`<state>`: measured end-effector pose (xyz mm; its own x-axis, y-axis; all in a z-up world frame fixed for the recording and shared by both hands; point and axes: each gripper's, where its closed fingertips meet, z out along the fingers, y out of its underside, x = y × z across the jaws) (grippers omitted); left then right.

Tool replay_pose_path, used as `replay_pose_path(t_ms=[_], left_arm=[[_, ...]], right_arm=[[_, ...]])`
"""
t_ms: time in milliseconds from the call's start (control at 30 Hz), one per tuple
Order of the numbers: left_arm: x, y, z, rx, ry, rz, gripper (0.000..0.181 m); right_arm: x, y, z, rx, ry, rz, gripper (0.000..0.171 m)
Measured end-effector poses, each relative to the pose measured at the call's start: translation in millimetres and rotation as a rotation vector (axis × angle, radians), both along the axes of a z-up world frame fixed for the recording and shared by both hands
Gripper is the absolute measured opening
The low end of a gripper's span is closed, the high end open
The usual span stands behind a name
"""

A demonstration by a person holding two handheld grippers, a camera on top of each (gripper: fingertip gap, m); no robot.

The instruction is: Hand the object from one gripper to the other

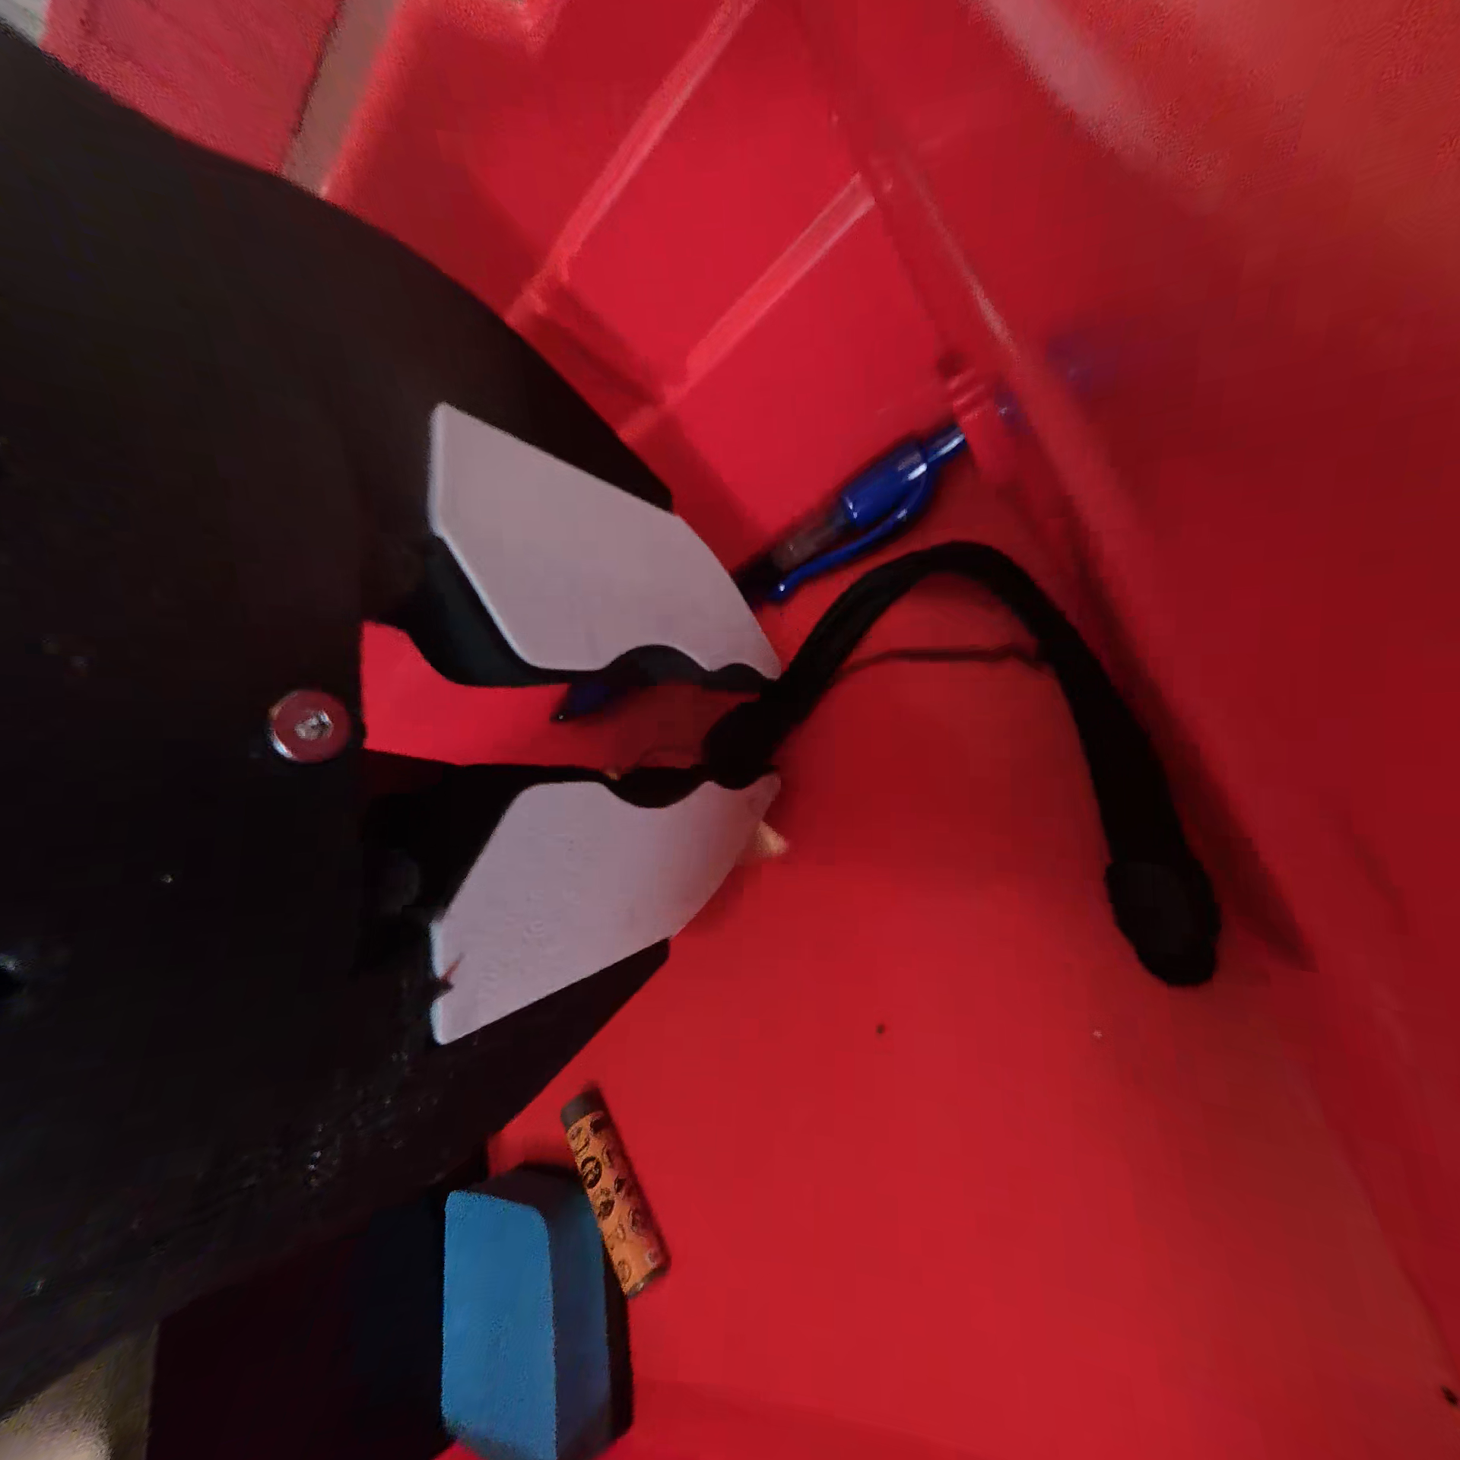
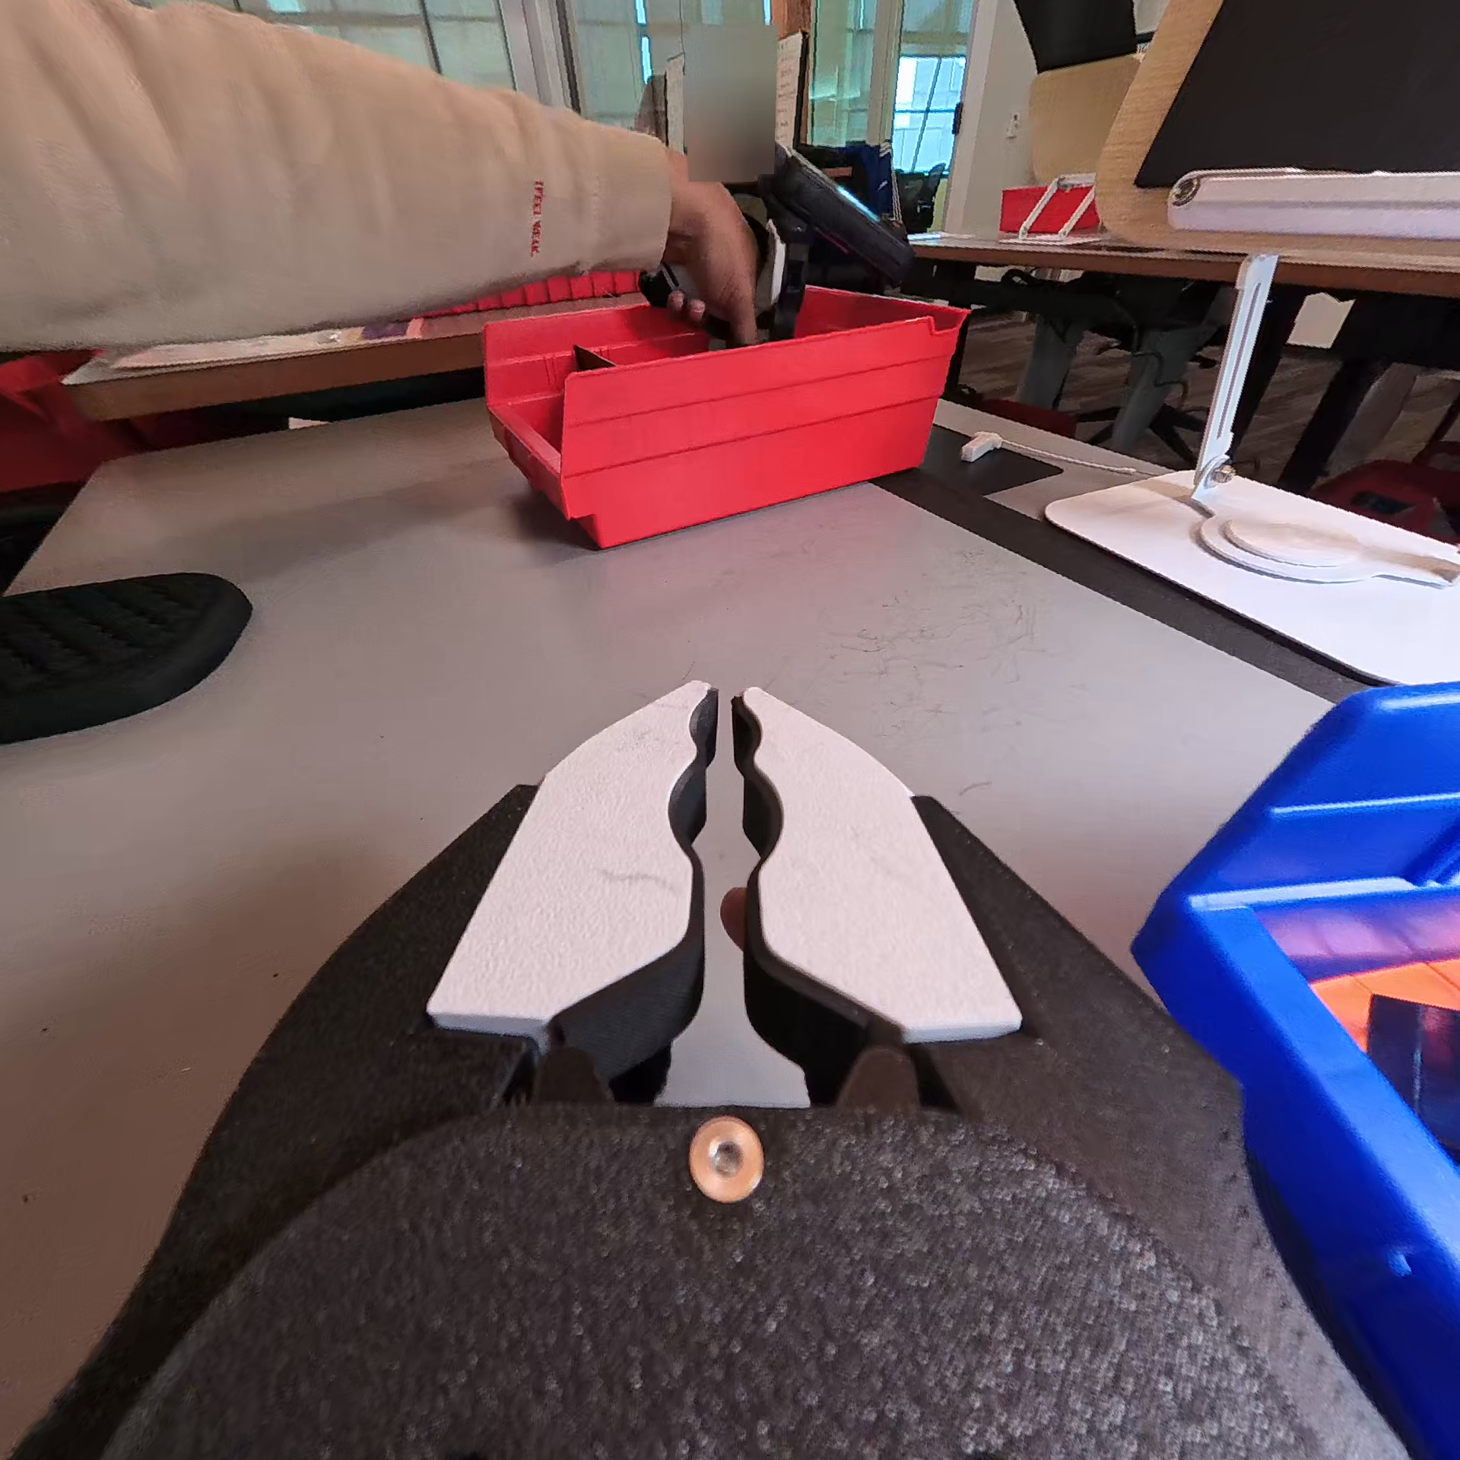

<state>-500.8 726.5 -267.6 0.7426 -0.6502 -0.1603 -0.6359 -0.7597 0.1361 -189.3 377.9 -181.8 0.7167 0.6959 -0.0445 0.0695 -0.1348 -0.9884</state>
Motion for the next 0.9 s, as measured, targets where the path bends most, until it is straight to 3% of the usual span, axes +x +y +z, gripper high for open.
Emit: replay_pose_path(t_ms=[33, 300, 400, 500, 600, 700, 800, 900], left_arm=[[2, -2, -1, -0.012, -0.018, 0.002, 0.013], [20, -11, 14, 0.1, -0.18, -0.134, 0.005], [40, -16, 62, 0.297, -0.307, -0.236, 0.005], [71, -42, 130, 0.526, -0.505, -0.347, 0.006], [109, -102, 184, 0.69, -0.686, -0.507, 0.005], [150, -180, 206, 0.704, -0.847, -0.653, 0.005], [189, -259, 210, 0.602, -0.971, -0.805, 0.005], [216, -323, 199, 0.489, -0.996, -0.938, 0.005]], right_arm=[[0, 0, 0, -0.004, 0.0, 0.002, 0.003], [0, 0, -2, -0.002, -0.018, -0.018, 0.001], [-1, -1, -2, 0.018, -0.045, -0.023, 0.0], [-4, -3, 2, 0.057, -0.071, -0.024, 0.0], [-3, 1, 20, 0.119, -0.079, -0.055, 0.004], [-10, 6, 68, 0.253, -0.151, -0.089, 0.013], [-32, 1, 122, 0.455, -0.38, -0.075, 0.024], [-50, -7, 139, 0.561, -0.727, -0.031, 0.032]])
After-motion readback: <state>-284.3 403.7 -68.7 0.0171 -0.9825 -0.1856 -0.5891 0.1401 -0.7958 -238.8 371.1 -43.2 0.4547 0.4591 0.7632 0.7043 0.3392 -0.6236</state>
